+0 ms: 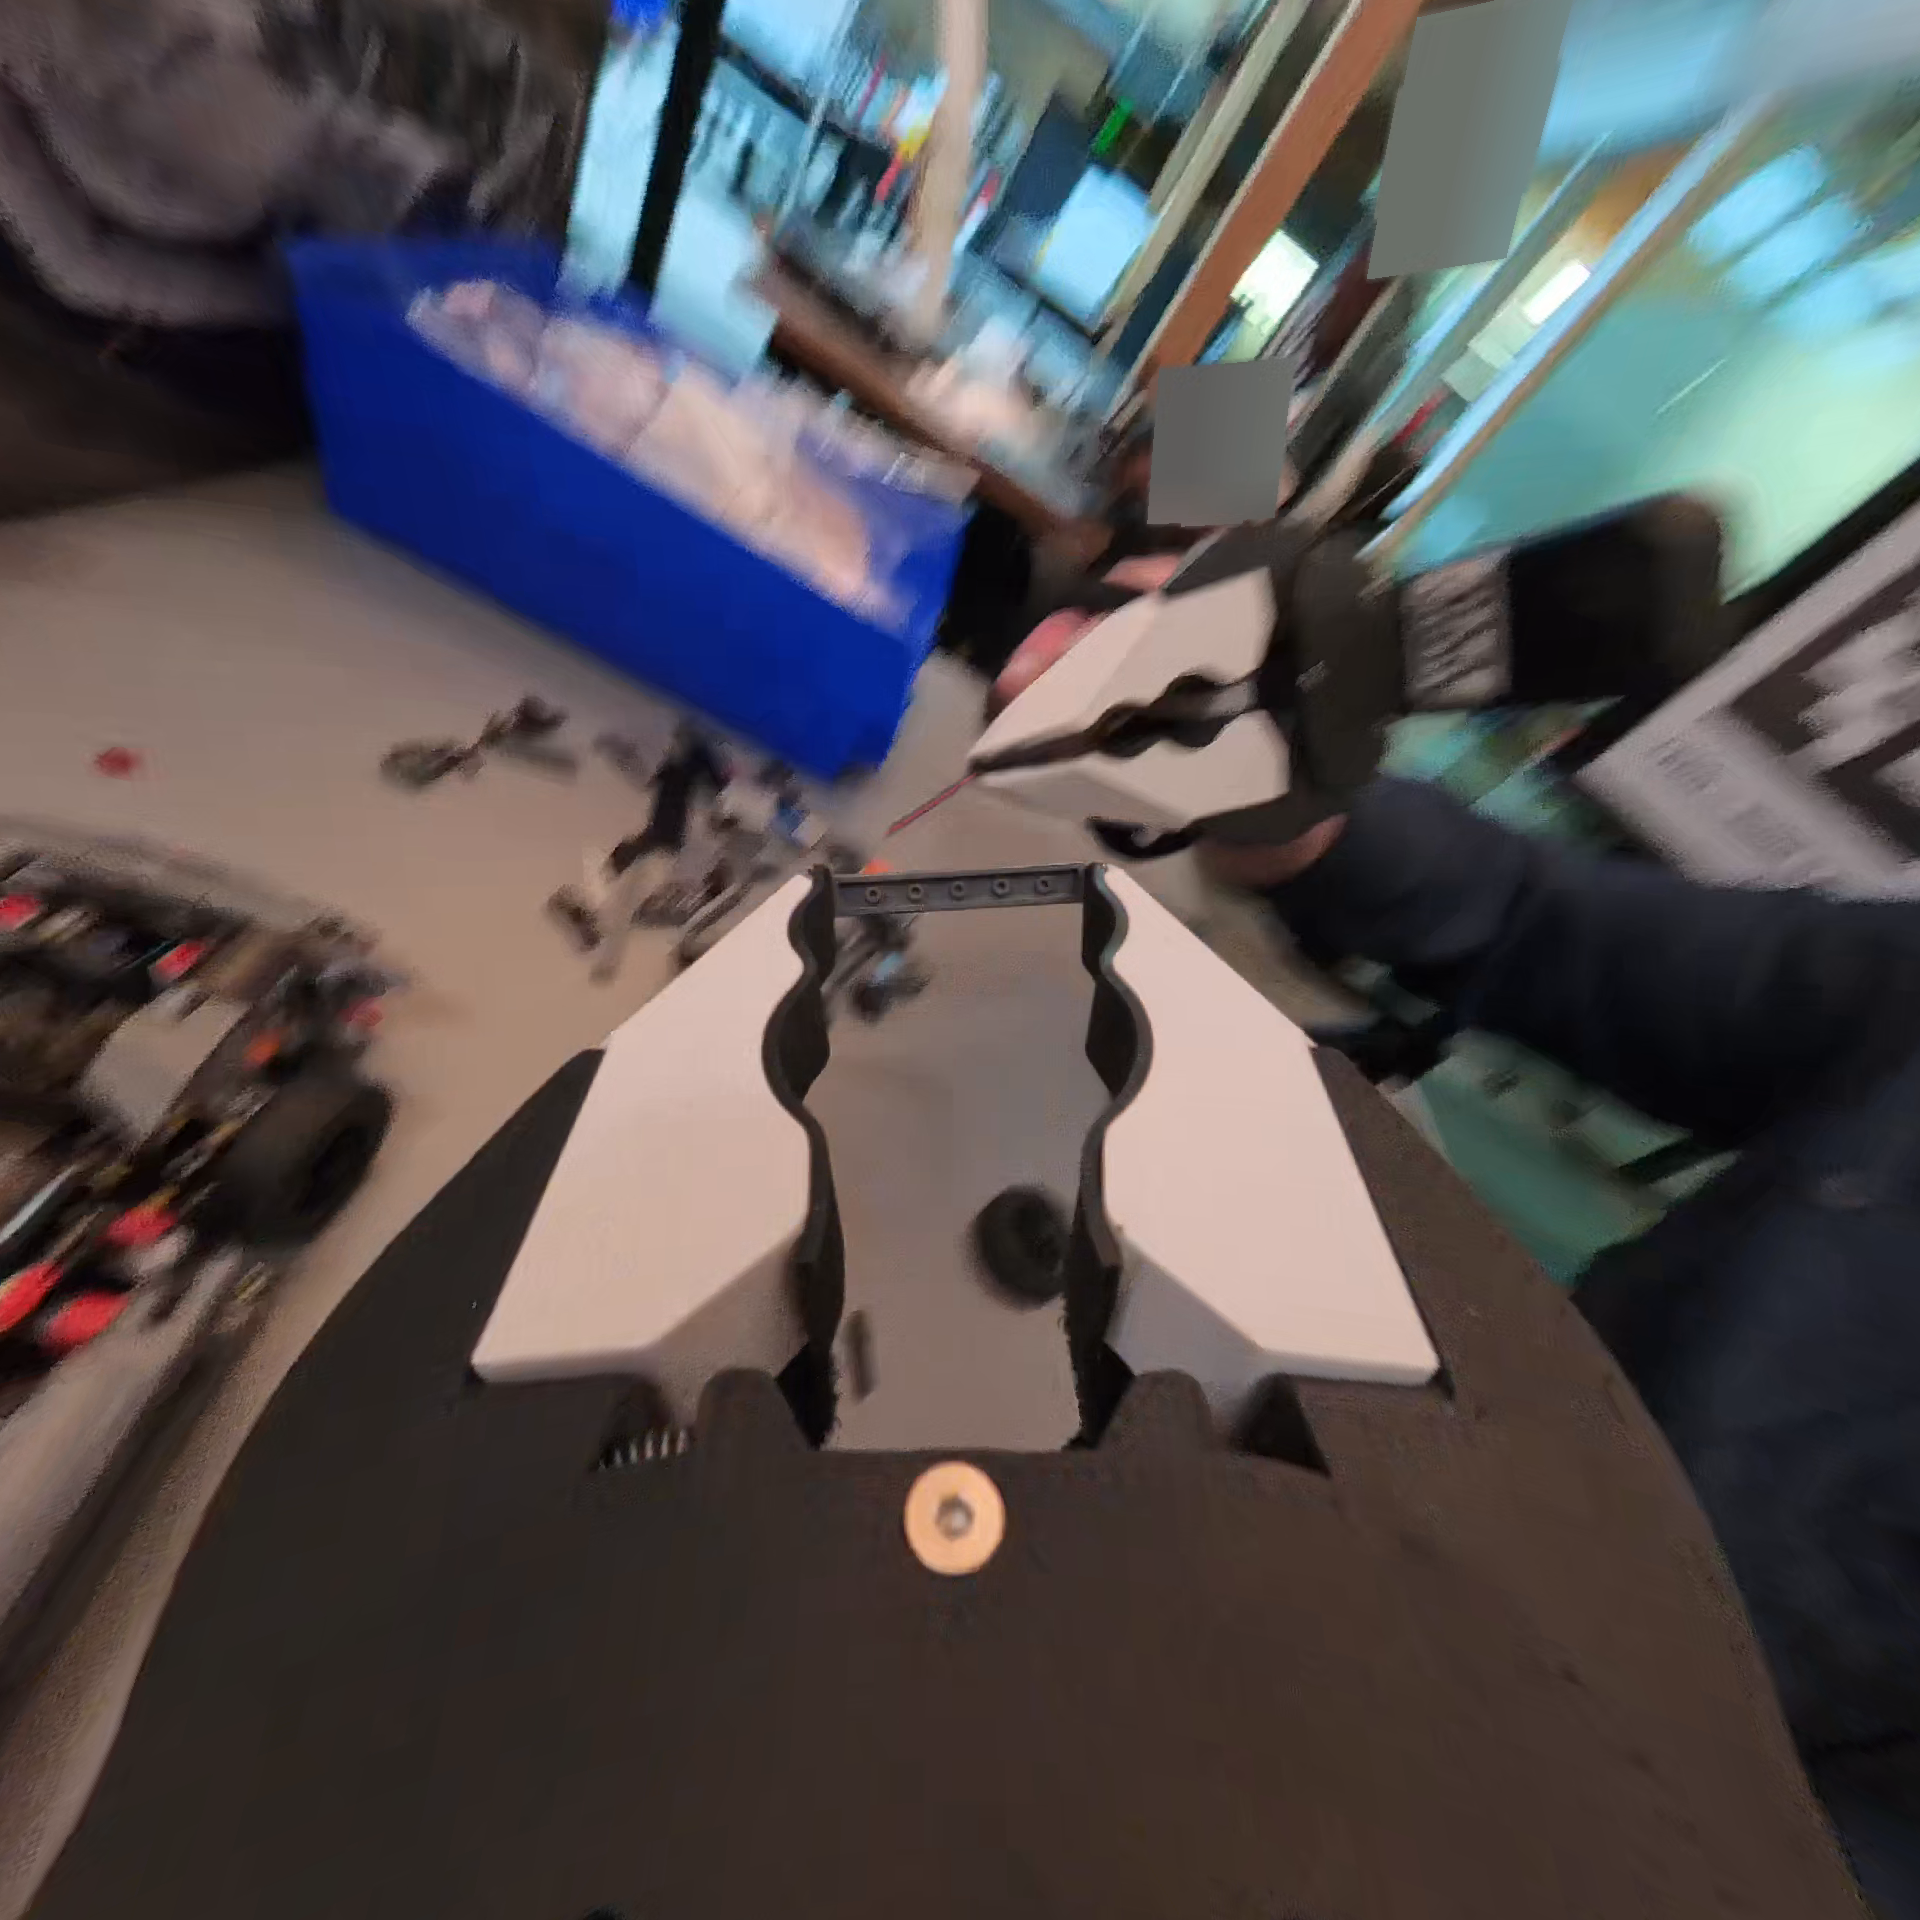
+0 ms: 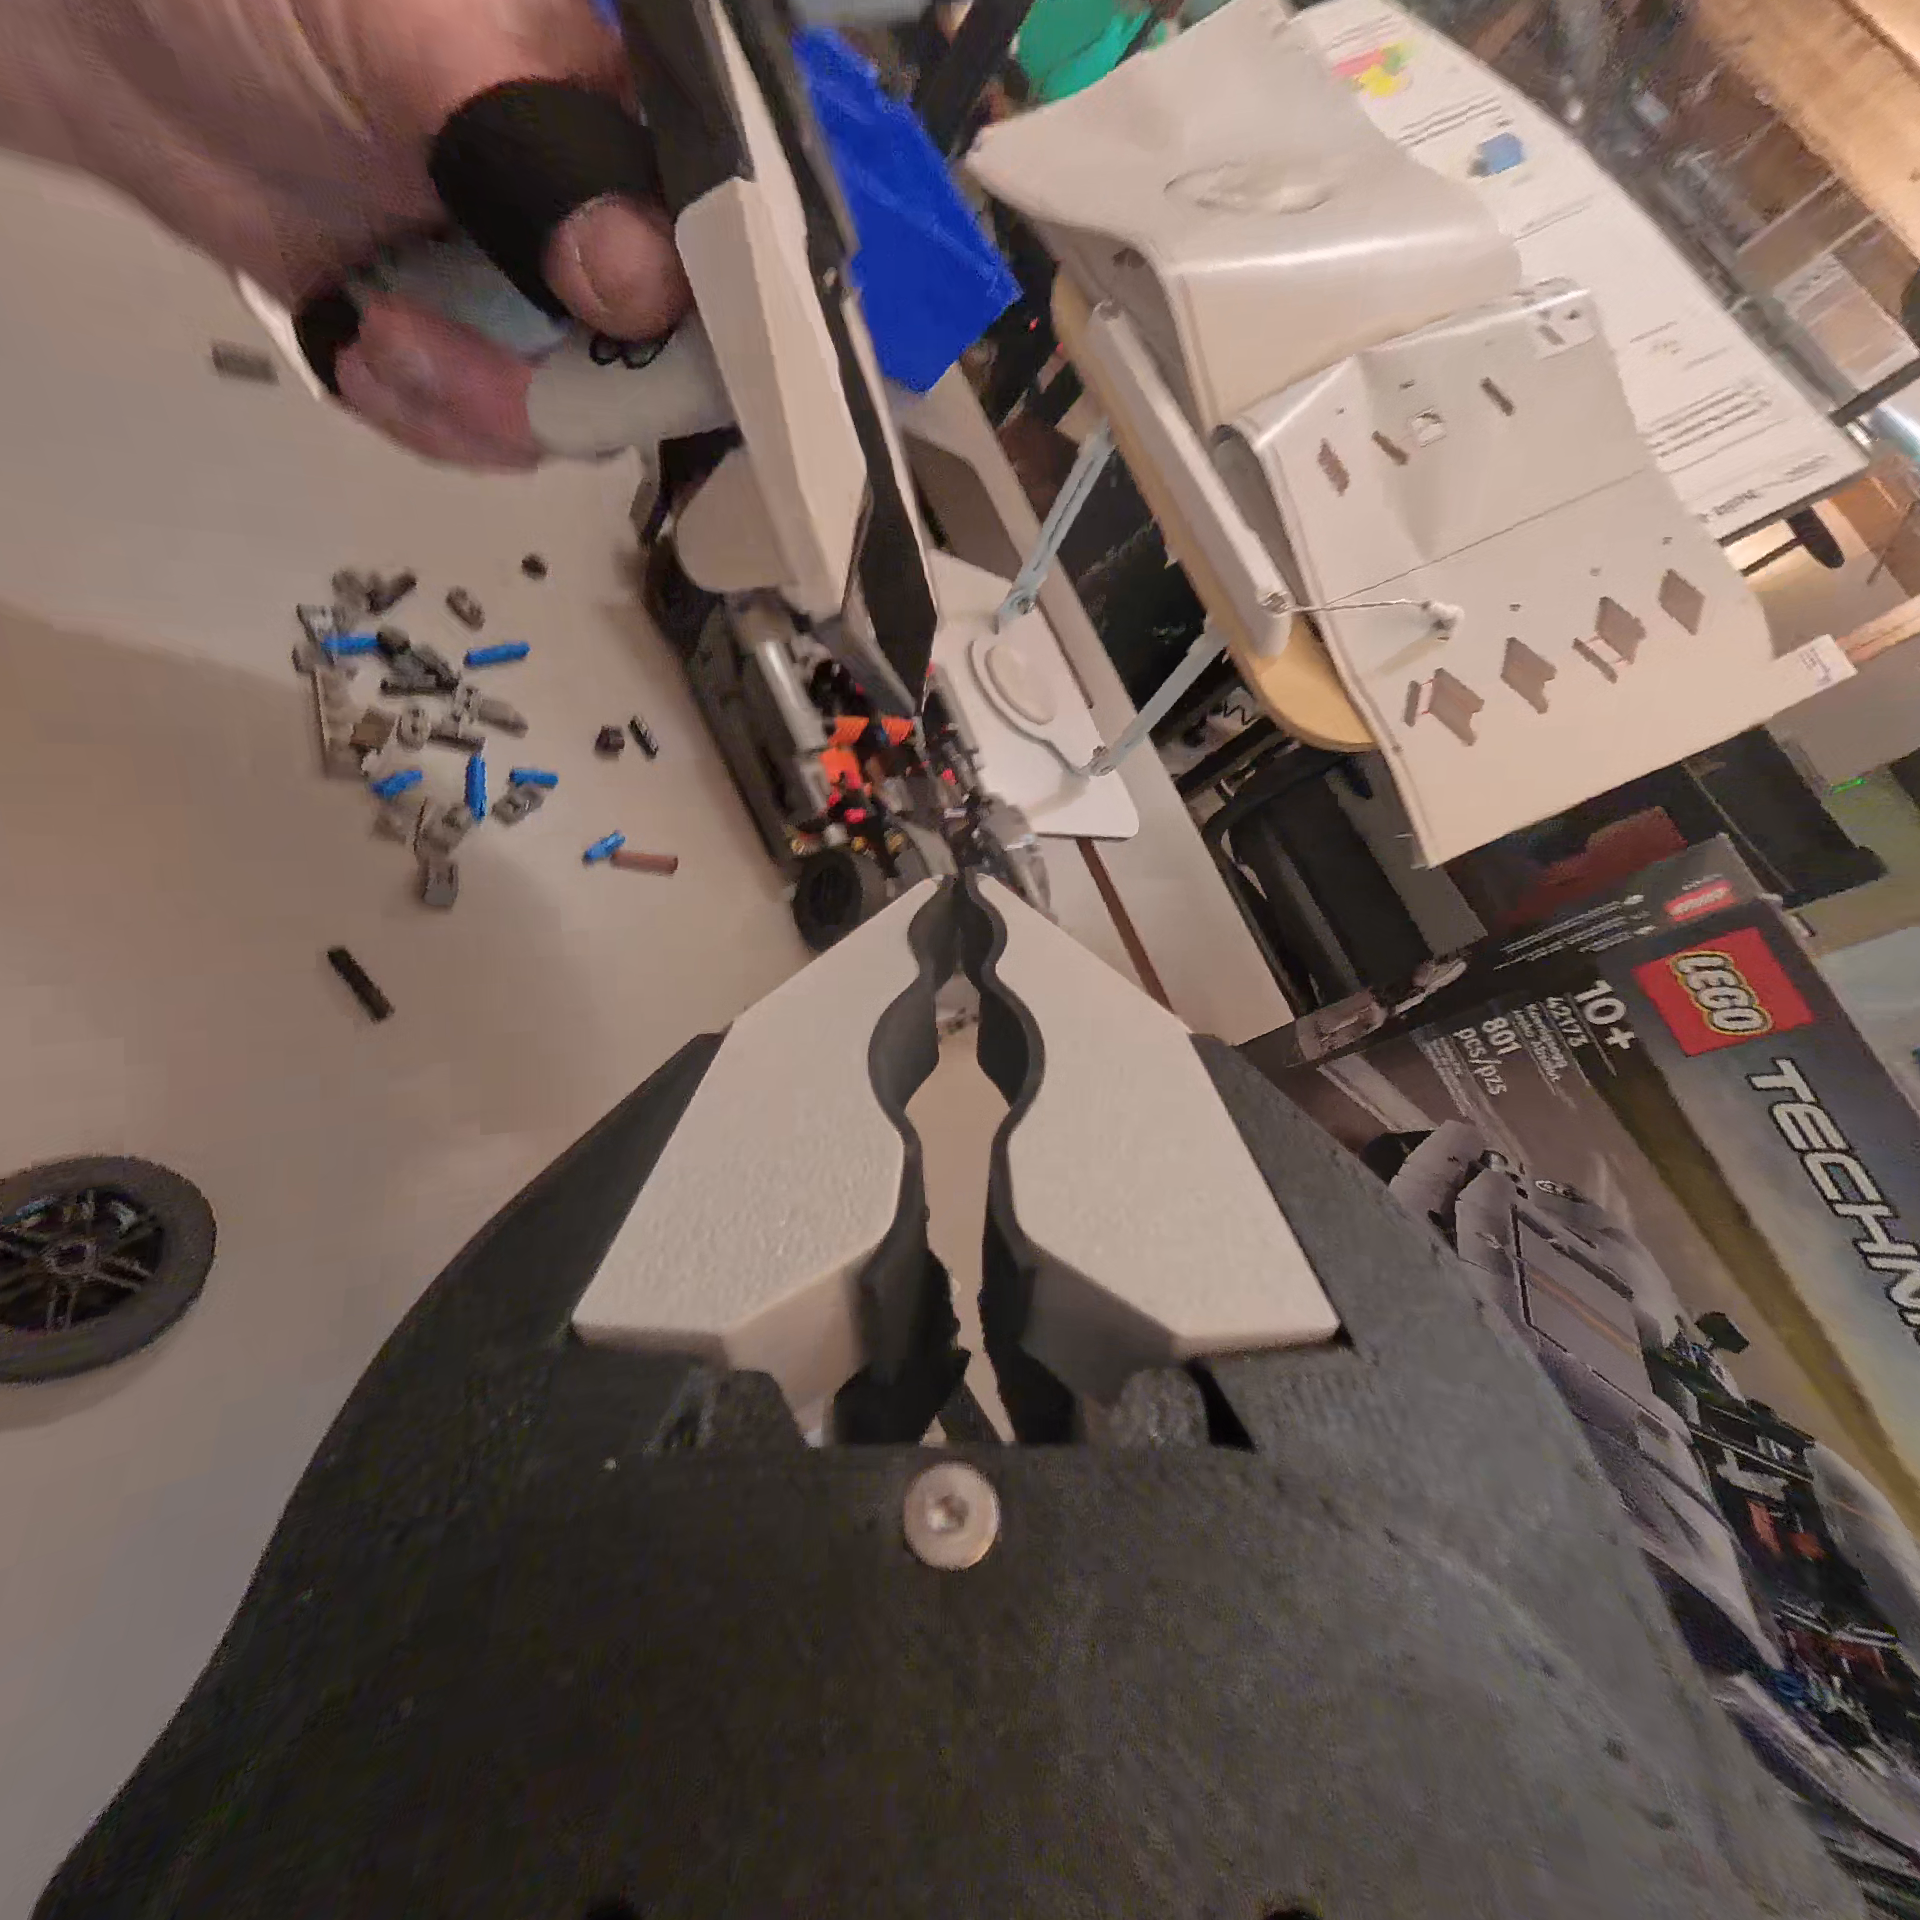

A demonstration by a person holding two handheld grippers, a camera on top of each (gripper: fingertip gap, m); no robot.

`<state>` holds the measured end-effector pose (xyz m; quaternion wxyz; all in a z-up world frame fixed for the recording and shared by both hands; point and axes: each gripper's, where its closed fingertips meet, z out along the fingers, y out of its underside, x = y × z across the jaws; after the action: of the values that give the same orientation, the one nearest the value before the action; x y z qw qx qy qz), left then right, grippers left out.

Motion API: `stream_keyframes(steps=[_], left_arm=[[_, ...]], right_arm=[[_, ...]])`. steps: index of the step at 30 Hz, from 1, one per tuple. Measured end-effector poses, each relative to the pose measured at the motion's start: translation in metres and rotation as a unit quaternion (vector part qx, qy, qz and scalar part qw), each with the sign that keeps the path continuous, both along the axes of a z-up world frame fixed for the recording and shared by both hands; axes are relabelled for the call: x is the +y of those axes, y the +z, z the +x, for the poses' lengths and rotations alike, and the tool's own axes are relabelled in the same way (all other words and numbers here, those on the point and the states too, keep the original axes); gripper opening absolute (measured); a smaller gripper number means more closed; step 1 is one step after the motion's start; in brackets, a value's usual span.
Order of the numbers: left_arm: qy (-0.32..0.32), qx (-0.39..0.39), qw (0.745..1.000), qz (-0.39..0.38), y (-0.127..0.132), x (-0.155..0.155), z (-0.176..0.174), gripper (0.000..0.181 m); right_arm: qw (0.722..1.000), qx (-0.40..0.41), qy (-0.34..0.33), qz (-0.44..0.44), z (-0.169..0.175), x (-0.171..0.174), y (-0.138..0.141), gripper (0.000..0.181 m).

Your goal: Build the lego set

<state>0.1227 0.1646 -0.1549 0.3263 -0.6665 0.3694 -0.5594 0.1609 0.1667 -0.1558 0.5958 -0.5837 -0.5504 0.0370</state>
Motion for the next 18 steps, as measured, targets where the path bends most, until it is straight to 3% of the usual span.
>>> stream_keyframes(steps=[2,6,9,12,18], left_arm=[[-0.017,-0.132,0.991,-0.031,0.036,-0.005,-0.007,0.045],[-0.027,-0.262,0.964,-0.030,0.070,-0.024,-0.033,0.045],[-0.023,-0.329,0.943,-0.043,0.079,-0.036,-0.055,0.045],[-0.018,-0.366,0.930,-0.037,0.083,-0.056,-0.068,0.045],[0.003,-0.451,0.893,0.001,0.095,-0.106,-0.106,0.046]], right_arm=[[0.999,0.045,0.006,-0.010,0.002,-0.004,0.026,0.000],[0.994,0.103,0.020,-0.008,-0.001,-0.023,0.080,0.000],[0.993,0.116,0.032,0.007,-0.017,-0.051,0.112,0.000],[0.995,0.087,0.037,0.038,-0.044,-0.084,0.128,0.000],[0.995,0.030,0.012,0.090,-0.092,-0.146,0.123,0.000]])
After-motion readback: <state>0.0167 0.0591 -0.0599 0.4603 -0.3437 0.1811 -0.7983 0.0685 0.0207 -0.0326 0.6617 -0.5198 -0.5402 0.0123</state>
